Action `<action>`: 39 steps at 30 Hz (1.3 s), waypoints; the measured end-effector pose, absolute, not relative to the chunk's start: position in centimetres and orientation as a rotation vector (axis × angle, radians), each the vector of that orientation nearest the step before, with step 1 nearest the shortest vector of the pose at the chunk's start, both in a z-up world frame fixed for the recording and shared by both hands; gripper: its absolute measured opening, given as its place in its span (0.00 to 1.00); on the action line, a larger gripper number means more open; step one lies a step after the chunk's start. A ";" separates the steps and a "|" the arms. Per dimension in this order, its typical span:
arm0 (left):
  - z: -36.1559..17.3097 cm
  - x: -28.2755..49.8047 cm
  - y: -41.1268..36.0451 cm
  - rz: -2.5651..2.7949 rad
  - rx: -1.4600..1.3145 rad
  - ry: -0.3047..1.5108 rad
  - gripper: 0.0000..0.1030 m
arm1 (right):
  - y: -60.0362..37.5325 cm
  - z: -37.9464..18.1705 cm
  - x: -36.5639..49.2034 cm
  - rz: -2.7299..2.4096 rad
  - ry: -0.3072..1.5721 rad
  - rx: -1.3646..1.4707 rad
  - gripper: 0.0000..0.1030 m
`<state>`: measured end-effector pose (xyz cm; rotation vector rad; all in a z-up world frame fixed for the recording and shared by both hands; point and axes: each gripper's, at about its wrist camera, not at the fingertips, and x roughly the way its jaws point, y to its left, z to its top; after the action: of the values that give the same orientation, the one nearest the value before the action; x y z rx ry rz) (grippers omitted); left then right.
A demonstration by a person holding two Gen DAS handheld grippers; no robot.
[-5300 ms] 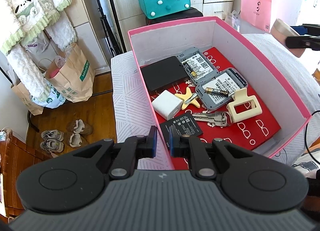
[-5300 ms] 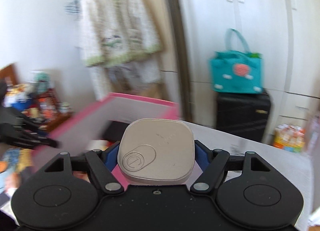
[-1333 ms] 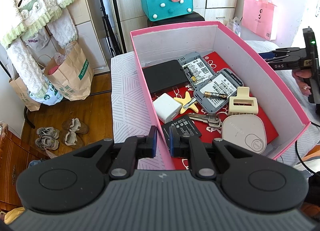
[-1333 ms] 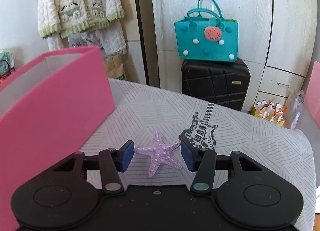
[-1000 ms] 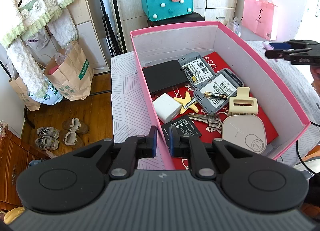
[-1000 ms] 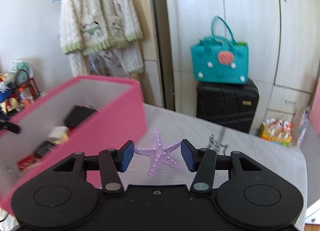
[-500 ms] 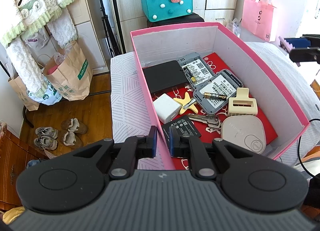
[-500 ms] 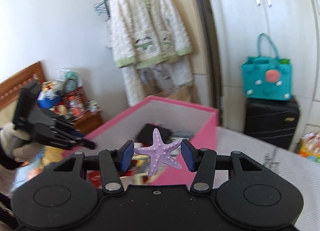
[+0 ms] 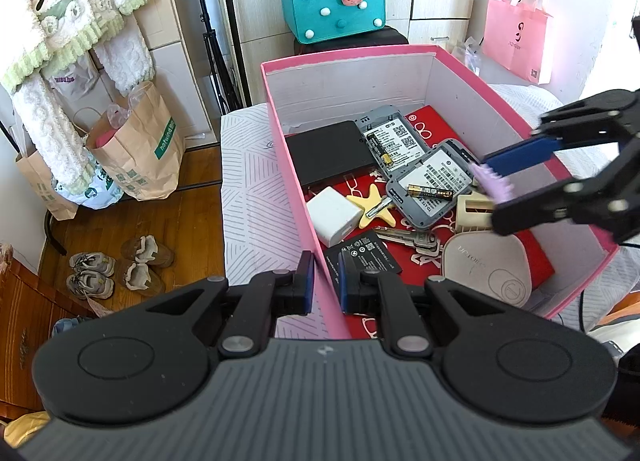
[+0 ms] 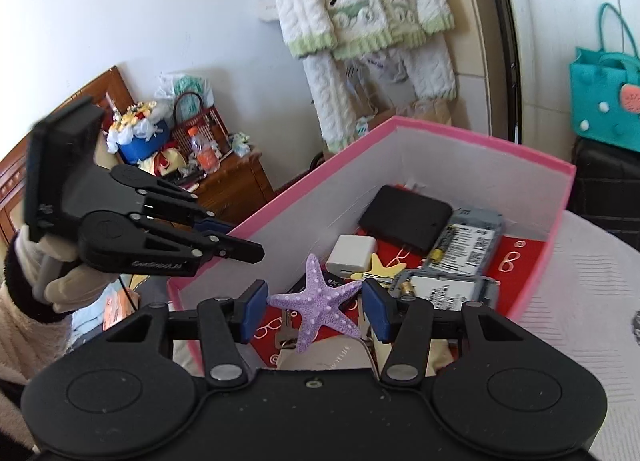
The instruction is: Organize rigid objects
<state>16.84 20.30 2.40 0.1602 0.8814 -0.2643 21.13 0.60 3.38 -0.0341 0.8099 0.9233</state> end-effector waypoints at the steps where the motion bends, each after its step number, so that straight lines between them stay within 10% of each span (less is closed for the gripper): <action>1: 2.4 16.9 20.3 -0.263 0.158 0.881 0.11 | 0.9 3.3 21.4 0.906 0.803 -0.047 0.56; 30: 10.5 11.7 16.2 -0.276 0.216 0.824 0.12 | -6.6 11.7 13.7 0.638 0.600 0.004 0.70; 39: 13.8 8.6 12.7 -0.361 0.188 0.786 0.49 | -9.1 13.7 10.1 0.528 0.591 -0.006 1.00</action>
<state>8.59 12.70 13.84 0.1883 0.7860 -0.3614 10.15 -9.12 13.67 -0.0060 0.5910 0.5278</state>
